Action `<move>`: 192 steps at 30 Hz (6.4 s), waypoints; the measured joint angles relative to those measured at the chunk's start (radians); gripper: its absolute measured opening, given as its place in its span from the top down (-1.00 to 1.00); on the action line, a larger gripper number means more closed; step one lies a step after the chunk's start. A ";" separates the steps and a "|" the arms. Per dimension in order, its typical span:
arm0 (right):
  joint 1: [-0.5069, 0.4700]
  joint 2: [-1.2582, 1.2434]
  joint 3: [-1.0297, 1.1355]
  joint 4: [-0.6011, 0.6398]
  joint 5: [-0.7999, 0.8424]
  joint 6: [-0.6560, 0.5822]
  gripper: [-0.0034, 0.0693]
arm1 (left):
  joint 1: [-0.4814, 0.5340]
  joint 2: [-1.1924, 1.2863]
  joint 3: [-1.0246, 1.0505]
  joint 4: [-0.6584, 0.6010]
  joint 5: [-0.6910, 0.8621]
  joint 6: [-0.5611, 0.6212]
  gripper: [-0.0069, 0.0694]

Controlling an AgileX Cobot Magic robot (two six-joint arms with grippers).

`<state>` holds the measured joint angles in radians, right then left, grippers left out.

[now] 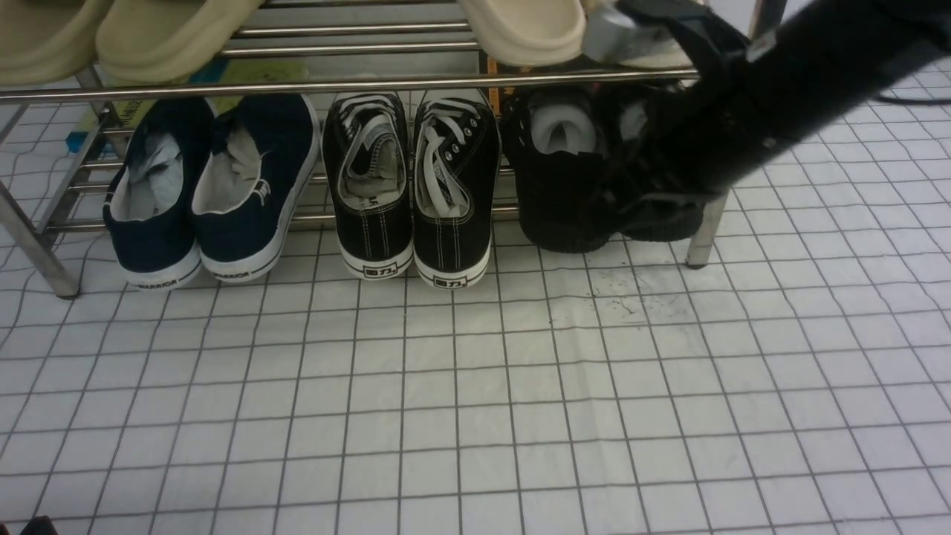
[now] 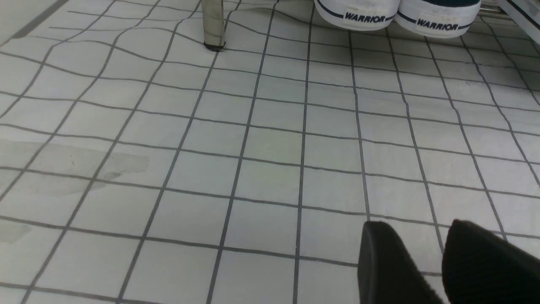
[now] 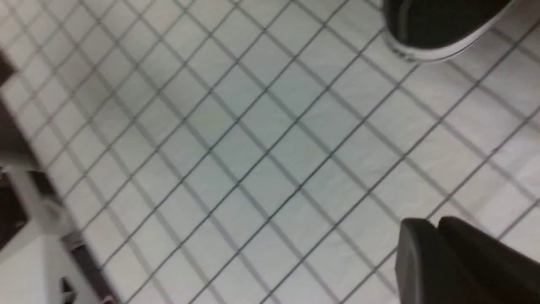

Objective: Take the shoes off the shelf with your hand from the white checkered tablecloth.

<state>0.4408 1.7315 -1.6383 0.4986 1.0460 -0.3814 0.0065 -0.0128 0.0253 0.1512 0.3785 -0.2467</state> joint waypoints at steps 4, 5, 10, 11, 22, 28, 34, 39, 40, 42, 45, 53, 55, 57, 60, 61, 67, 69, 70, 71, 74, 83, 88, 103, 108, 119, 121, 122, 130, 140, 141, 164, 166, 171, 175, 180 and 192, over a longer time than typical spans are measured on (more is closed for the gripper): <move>0.050 0.123 -0.176 -0.200 -0.005 0.112 0.36 | 0.000 0.000 0.000 0.000 0.000 0.000 0.19; 0.055 0.146 -0.199 -0.225 -0.014 0.122 0.29 | 0.000 0.000 0.000 0.000 0.000 0.000 0.19; 0.062 0.215 -0.261 -0.316 -0.100 0.141 -0.06 | 0.000 0.000 0.000 0.000 0.000 0.000 0.19; 0.062 0.217 -0.261 -0.316 -0.105 0.142 -0.07 | 0.000 0.000 0.000 0.000 0.000 0.000 0.19; 0.062 0.326 -0.262 -0.411 -0.216 0.148 -0.20 | 0.000 0.000 0.000 0.000 0.000 0.000 0.19; 0.062 0.356 -0.262 -0.437 -0.225 0.148 -0.02 | 0.000 0.000 0.000 0.000 0.000 0.000 0.19; 0.062 0.349 -0.272 -0.436 -0.158 0.153 0.86 | 0.000 0.000 0.000 0.000 0.000 0.000 0.19; 0.062 0.298 -0.272 -0.405 -0.031 0.155 0.86 | 0.000 0.000 0.000 0.000 0.000 0.000 0.19; 0.062 0.285 -0.272 -0.395 -0.004 0.155 0.86 | 0.000 0.000 0.000 0.000 0.000 0.000 0.19; 0.063 0.257 -0.272 -0.381 0.044 0.155 0.86 | 0.000 0.000 0.000 0.000 0.000 0.000 0.19; 0.064 0.208 -0.273 -0.362 0.135 0.155 0.86 | 0.000 0.000 0.000 0.000 0.000 0.000 0.19; 0.064 0.100 -0.239 -0.302 0.200 0.155 0.86 | 0.000 0.000 0.000 0.000 0.000 0.000 0.19; 0.064 0.072 -0.213 -0.287 0.201 0.157 0.86 | 0.000 0.000 0.000 0.000 0.000 0.000 0.19; 0.064 0.028 -0.172 -0.267 0.202 0.159 0.86 | 0.000 0.000 0.000 0.000 0.000 0.000 0.19; 0.064 -0.048 -0.100 -0.232 0.202 0.163 0.86 | 0.000 0.000 0.000 0.000 0.000 0.000 0.19; 0.064 -0.058 -0.089 -0.225 0.203 0.163 0.86 | 0.000 0.000 0.000 0.000 0.000 0.000 0.19; 0.064 -0.191 0.092 -0.121 0.207 0.164 0.86 | 0.000 0.000 0.000 0.000 0.000 0.000 0.19; 0.064 -0.212 0.136 -0.109 0.211 0.164 0.86 | 0.000 0.000 0.000 0.000 0.000 0.000 0.19; 0.064 -0.217 0.153 -0.106 0.215 0.164 0.86 | 0.000 0.000 0.000 0.000 0.000 0.000 0.19; 0.064 -0.220 0.169 -0.105 0.218 0.164 0.86 | 0.000 0.000 0.000 0.000 0.000 0.000 0.19; 0.072 -0.216 0.187 -0.108 0.218 0.165 0.86 | 0.000 0.000 0.000 0.000 0.000 0.000 0.19; 0.166 -0.209 0.170 -0.141 0.207 0.164 0.86 | 0.000 0.000 0.000 0.000 0.000 0.000 0.19; 0.224 -0.167 0.117 -0.210 0.213 0.164 0.86 | 0.000 0.000 0.000 0.000 0.000 0.000 0.19; 0.232 -0.043 0.057 -0.384 -0.036 0.131 0.85 | 0.000 0.000 0.000 0.000 0.000 0.000 0.19; 0.232 0.005 0.057 -0.361 -0.091 0.122 0.85 | 0.000 0.000 0.000 0.000 0.000 0.000 0.19; 0.233 0.127 0.056 -0.316 -0.065 0.114 0.81 | 0.000 0.000 0.000 0.000 0.000 0.000 0.19; 0.233 0.145 0.056 -0.278 -0.064 0.114 0.74 | 0.000 0.000 0.000 0.000 0.000 0.000 0.19; 0.233 0.153 0.056 -0.259 -0.065 0.114 0.68 | 0.000 0.000 0.000 0.000 0.000 0.000 0.19; 0.232 0.164 0.014 -0.229 0.053 0.115 -0.12 | 0.000 0.000 0.000 0.000 0.000 0.000 0.19; 0.232 0.162 -0.273 -0.581 0.187 0.293 0.62 | 0.000 0.000 0.000 0.000 0.000 0.000 0.19; 0.232 0.162 -0.276 -0.600 0.187 0.307 0.70 | 0.000 0.000 0.000 0.000 0.000 0.000 0.19; 0.021 0.286 -0.282 -0.699 -0.083 0.544 -0.46 | 0.000 0.000 0.000 0.000 0.001 0.000 0.19; 0.021 0.294 -0.282 -0.702 -0.107 0.540 -0.52 | 0.000 0.000 0.000 0.000 0.001 0.000 0.19; 0.021 0.322 -0.282 -0.719 -0.137 0.530 -0.53 | 0.000 0.000 0.000 0.000 0.001 0.000 0.19; 0.021 0.348 -0.282 -0.730 -0.144 0.525 -0.44 | 0.000 0.000 0.000 0.000 0.001 0.000 0.19; 0.021 0.362 -0.282 -0.738 -0.143 0.525 -0.27 | 0.000 0.000 0.000 0.000 0.001 0.000 0.19; 0.021 0.342 -0.335 -0.738 -0.067 0.462 -0.31 | 0.000 0.000 0.000 0.000 0.001 0.000 0.19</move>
<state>0.4623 2.0738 -1.9737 -0.2397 0.9793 0.0804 0.0065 -0.0128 0.0253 0.1515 0.3796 -0.2467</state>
